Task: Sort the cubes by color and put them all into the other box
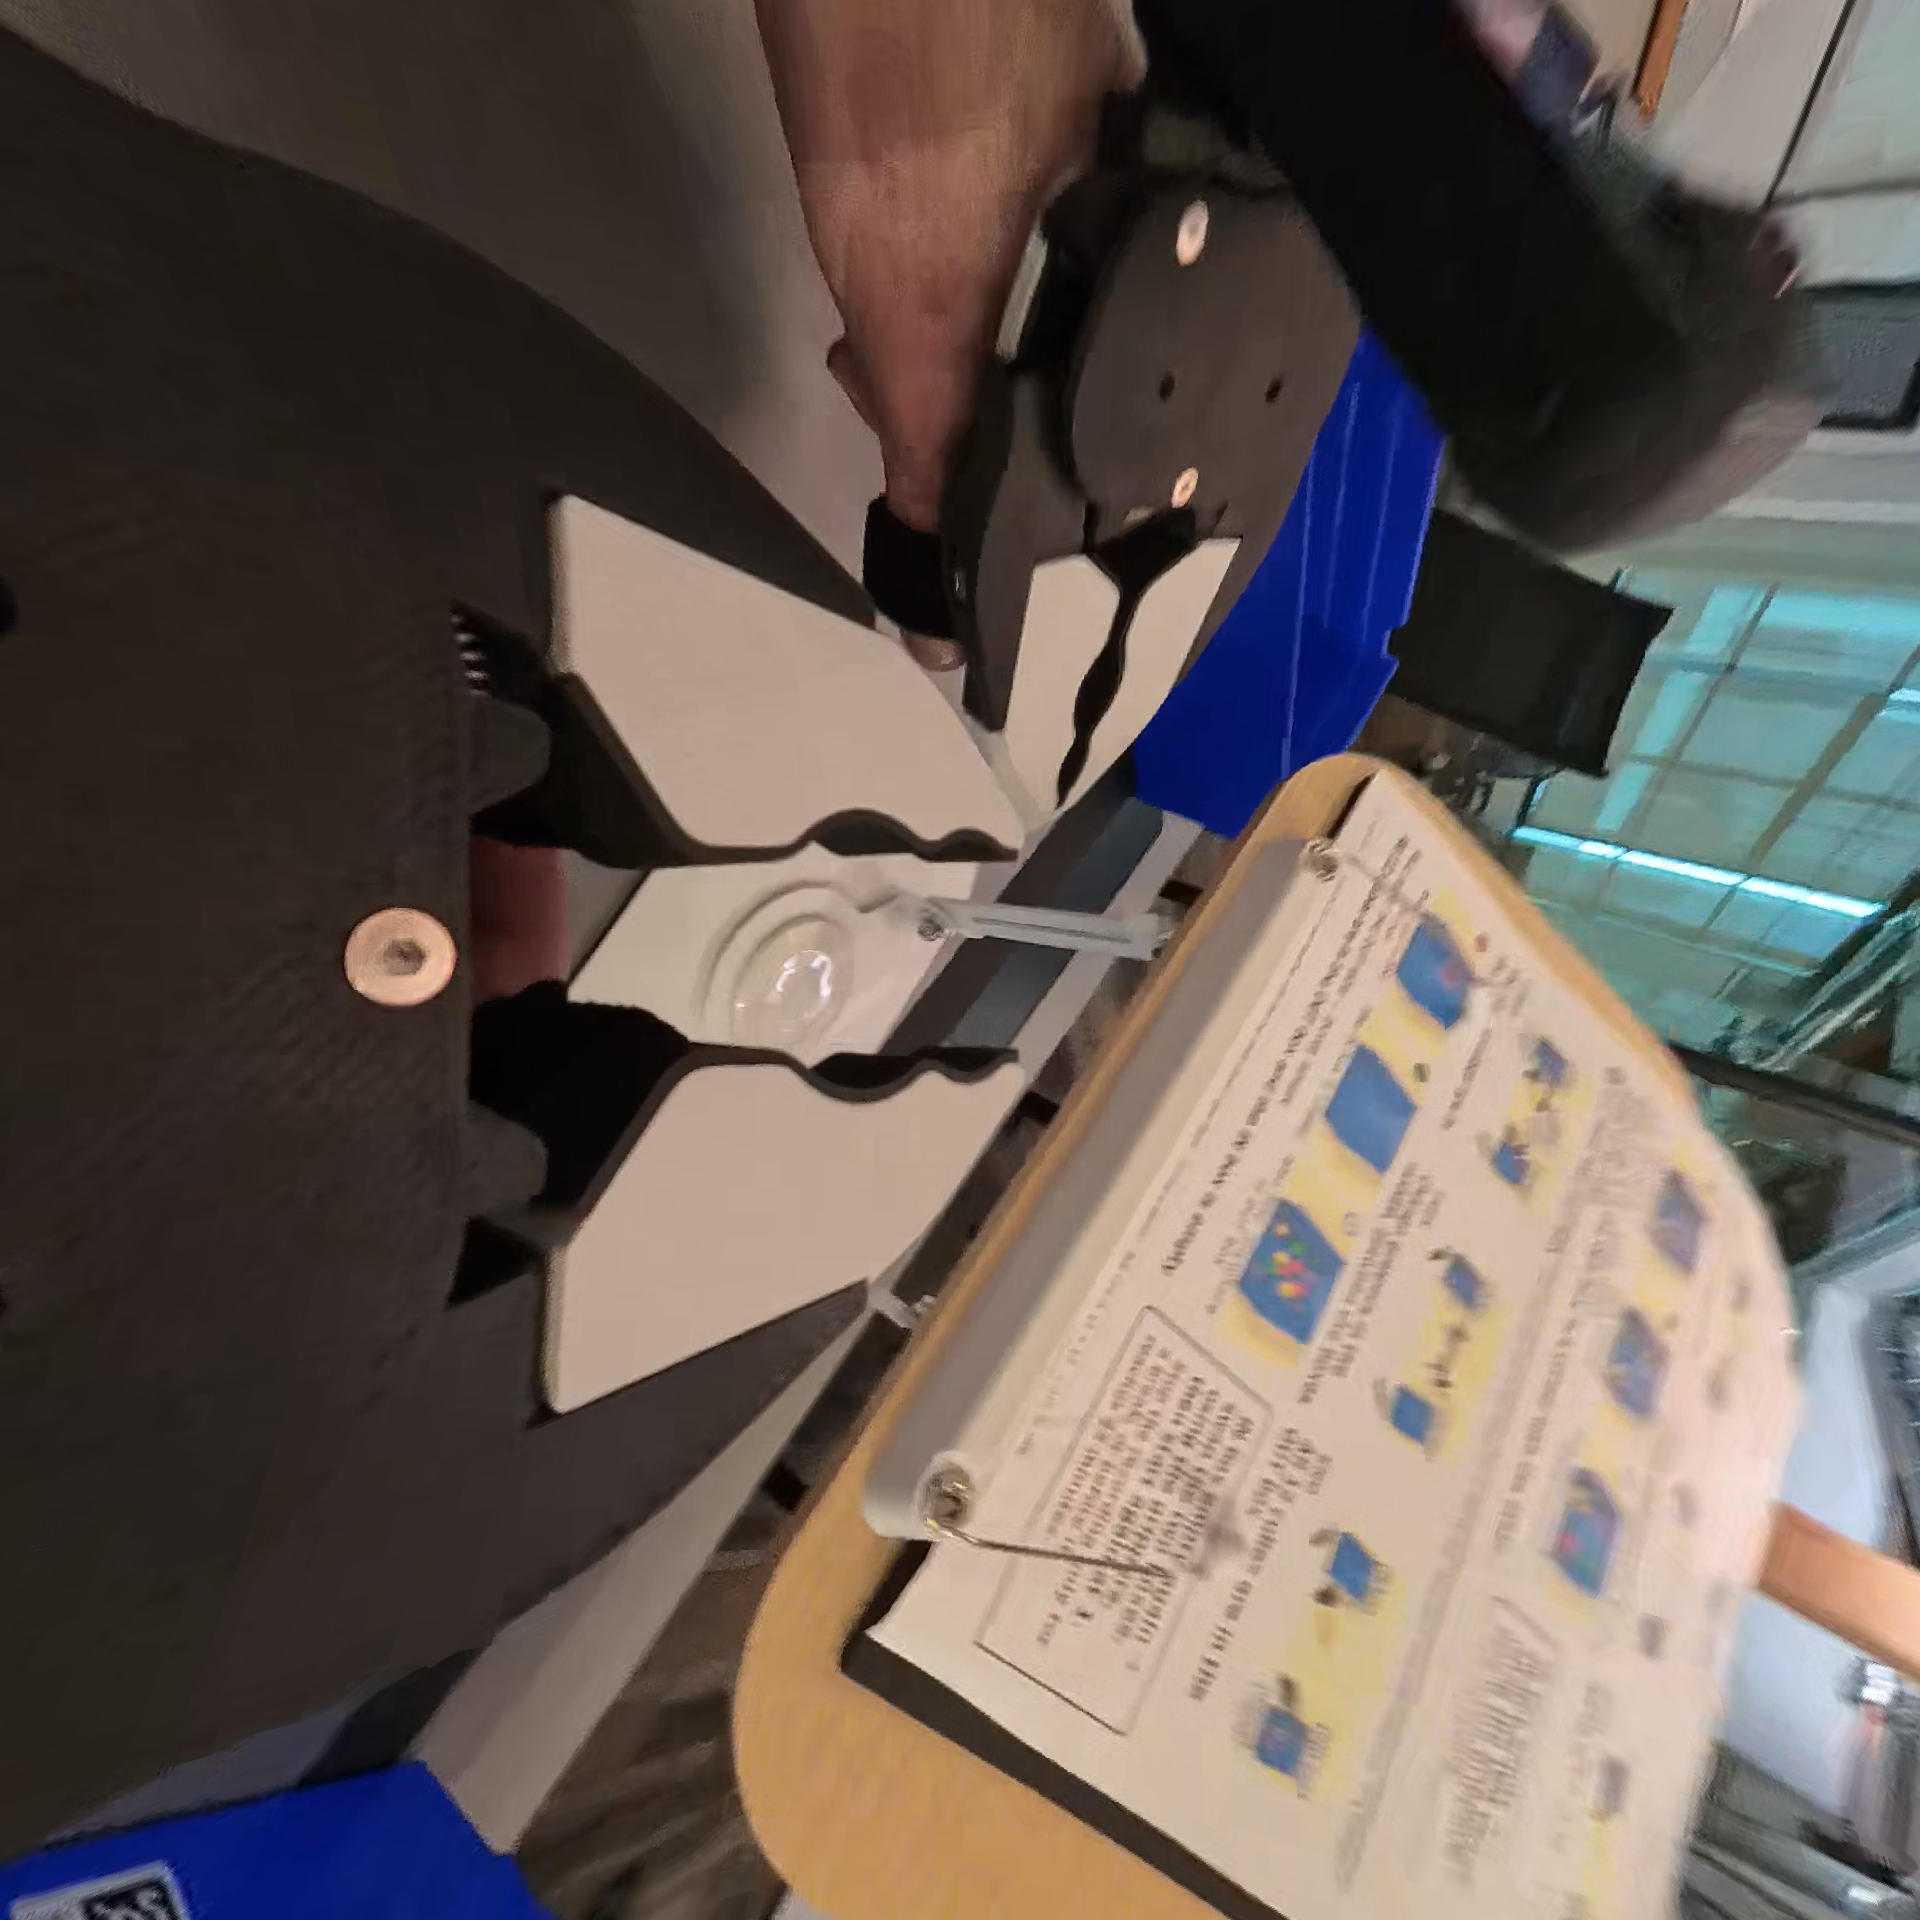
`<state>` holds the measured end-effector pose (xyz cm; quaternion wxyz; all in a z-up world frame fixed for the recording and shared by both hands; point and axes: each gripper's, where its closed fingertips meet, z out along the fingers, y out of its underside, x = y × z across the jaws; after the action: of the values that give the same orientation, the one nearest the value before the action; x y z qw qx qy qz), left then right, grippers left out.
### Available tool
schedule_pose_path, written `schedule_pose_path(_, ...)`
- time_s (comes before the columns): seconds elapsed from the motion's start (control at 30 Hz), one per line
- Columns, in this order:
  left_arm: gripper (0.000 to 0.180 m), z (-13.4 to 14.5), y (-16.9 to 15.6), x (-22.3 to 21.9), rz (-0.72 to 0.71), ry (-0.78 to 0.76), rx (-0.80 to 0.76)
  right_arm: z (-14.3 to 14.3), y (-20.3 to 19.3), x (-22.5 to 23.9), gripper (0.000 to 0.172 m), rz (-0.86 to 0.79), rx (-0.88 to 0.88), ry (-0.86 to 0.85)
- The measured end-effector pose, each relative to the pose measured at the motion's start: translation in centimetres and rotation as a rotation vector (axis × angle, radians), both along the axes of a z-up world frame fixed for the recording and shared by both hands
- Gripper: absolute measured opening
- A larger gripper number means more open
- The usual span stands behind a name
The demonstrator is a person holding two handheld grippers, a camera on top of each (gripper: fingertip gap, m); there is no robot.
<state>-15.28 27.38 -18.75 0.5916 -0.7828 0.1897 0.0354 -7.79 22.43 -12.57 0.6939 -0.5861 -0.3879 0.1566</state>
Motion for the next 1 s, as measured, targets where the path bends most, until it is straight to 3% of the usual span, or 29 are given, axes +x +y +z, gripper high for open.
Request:
schedule_pose_path(0.03, 0.001, -0.1, 0.1, -0.2, 0.010, -0.006, -0.007, 0.7, -0.9, -0.2, 0.036, 0.036, 0.038, 0.006)
schedule_pose_path(0.17, 0.001, -0.5, 0.3, -0.8, 0.022, -0.005, -0.032, 4.5, -7.9, -1.7, 0.044, 0.296, 0.301, -0.004)
schedule_pose_path(0.3, 0.001, -0.3, 0.3, -0.6, 0.017, 0.013, -0.020, 5.6, -12.9, -4.3, 0.050, 0.393, 0.433, -0.042)
schedule_pose_path(0.5, 0.009, -0.5, -0.1, 0.0, -0.036, -0.016, -0.027, 4.4, -12.6, -5.6, 0.051, 0.413, 0.388, -0.056)
schedule_pose_path(0.57, 0.012, -0.4, -0.2, 0.0, -0.058, -0.056, -0.028, 4.3, -11.3, -4.5, 0.048, 0.402, 0.290, -0.027)
schedule_pose_path(0.77, 0.030, 0.8, -0.9, 0.4, -0.128, -0.130, 0.007, 3.5, -6.9, 0.6, 0.038, 0.330, 0.028, 0.094)
schedule_pose_path(0.87, 0.029, 1.0, -1.4, 0.6, -0.154, -0.096, 0.041, 2.6, -5.1, 3.5, 0.033, 0.283, -0.053, 0.102)
schedule_pose_path(1.0, 0.027, 1.3, -1.8, 0.9, -0.195, -0.132, 0.055, 3.5, -5.6, 9.0, 0.032, 0.210, -0.082, 0.113)
